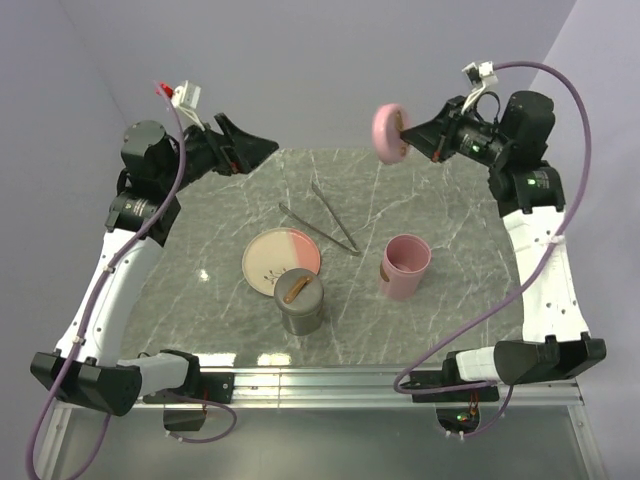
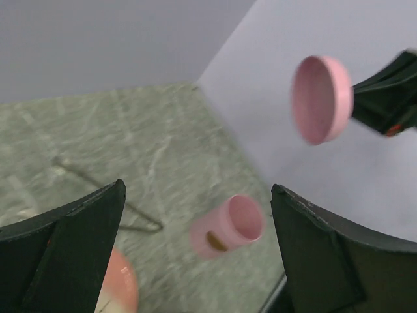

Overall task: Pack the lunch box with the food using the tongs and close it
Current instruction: Close the box lid on the packing box.

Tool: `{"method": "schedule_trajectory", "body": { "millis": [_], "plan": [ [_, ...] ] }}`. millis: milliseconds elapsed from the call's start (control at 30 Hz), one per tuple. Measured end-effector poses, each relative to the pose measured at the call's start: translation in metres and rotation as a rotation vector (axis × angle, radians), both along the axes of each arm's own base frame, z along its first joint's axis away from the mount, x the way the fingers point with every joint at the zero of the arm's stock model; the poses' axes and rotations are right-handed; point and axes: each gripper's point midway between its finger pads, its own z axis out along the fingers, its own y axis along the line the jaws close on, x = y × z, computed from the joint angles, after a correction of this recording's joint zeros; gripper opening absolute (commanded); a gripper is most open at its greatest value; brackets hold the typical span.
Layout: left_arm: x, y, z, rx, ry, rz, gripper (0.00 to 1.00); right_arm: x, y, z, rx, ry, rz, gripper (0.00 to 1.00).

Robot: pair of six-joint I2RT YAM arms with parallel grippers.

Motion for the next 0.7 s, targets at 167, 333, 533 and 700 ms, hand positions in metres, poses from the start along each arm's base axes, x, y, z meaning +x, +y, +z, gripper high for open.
{"method": "schedule_trajectory", "body": {
  "millis": [167, 333, 533, 700],
  "plan": [
    [0.003, 0.016, -0.045, 0.217, 0.033, 0.052, 0.99, -0.009, -0.033, -0.030, -0.236, 0.023, -0.108, 0.00],
    [-0.003, 0.025, -0.078, 0.366, 0.069, 0.040, 0.99, -0.024, -0.064, -0.080, -0.466, 0.153, -0.169, 0.00],
    [-0.008, 0.033, -0.097, 0.468, 0.075, 0.027, 0.99, -0.042, -0.084, -0.139, -0.623, 0.343, -0.143, 0.00],
    [-0.015, 0.039, -0.106, 0.511, 0.067, 0.031, 0.99, -0.059, -0.091, -0.190, -0.691, 0.492, -0.113, 0.00]
  ]
}}
